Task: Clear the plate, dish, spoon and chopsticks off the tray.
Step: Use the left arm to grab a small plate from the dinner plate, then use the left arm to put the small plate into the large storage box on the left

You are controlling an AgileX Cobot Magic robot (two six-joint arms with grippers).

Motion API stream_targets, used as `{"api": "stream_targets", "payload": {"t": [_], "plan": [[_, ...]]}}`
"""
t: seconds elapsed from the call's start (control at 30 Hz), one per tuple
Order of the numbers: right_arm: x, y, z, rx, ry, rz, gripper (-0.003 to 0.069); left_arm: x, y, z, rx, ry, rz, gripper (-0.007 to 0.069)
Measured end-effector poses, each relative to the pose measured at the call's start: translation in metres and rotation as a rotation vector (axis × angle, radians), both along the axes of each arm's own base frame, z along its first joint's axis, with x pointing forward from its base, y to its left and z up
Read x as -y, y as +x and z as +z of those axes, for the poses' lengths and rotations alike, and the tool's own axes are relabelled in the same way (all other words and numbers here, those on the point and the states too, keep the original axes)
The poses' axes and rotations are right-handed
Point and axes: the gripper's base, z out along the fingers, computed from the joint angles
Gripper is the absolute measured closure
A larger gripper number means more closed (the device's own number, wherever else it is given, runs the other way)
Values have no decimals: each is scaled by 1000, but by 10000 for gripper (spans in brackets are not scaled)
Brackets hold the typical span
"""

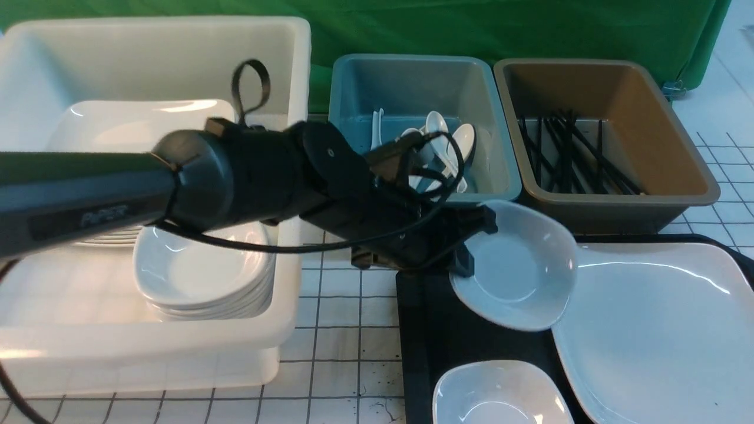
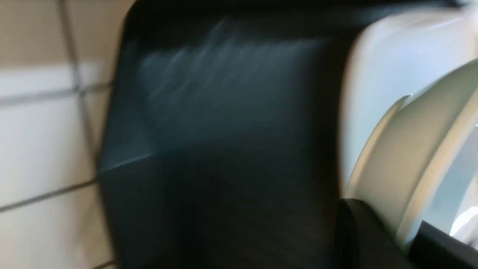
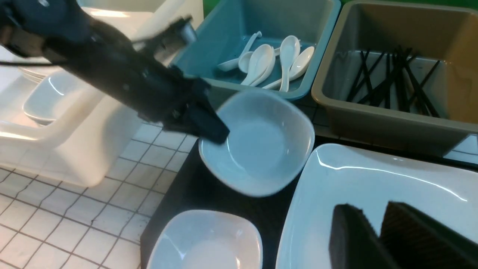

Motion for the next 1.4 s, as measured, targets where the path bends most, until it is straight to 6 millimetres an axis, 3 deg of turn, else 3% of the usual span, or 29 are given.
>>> {"api": "stream_targets", "payload": {"t": [0.13,0.17,0.2,0.33,0.43,0.47,0.5,0.6,0.67,0.8,0.9,1.07,1.27,1.4], "plan": [[0,0,0,-1,1,-1,515,-18,-6,51,112,-71,33,615],[0,0,0,-1,1,-1,515,-20,-7,54,119,-75,36,615],[0,0,0,-1,1,-1,515,-34,-10,77,168,-106,60,615],[0,0,0,-1,1,-1,513,-88,-19,128,312,-79,115,615],[0,0,0,-1,2,-1,513,-134,-27,155,432,33,173,615],[0,0,0,-1,2,-1,513,-138,-28,156,436,43,178,615],[0,0,0,-1,2,-1,513,-160,-31,160,442,110,218,615],[0,0,0,-1,2,-1,513,-203,-37,150,310,220,286,615],[0,0,0,-1,2,-1,513,-215,-39,138,232,243,307,615],[0,0,0,-1,2,-1,513,-242,-50,81,9,253,424,615],[0,0,0,-1,2,-1,513,-247,-55,51,-47,214,516,615],[0,0,0,-1,2,-1,513,-247,-58,27,-51,146,617,615],[0,0,0,-6,12,-5,513,-248,-59,19,-46,121,666,604],[0,0,0,-11,23,-10,504,-247,-59,20,-47,104,676,548]]}}
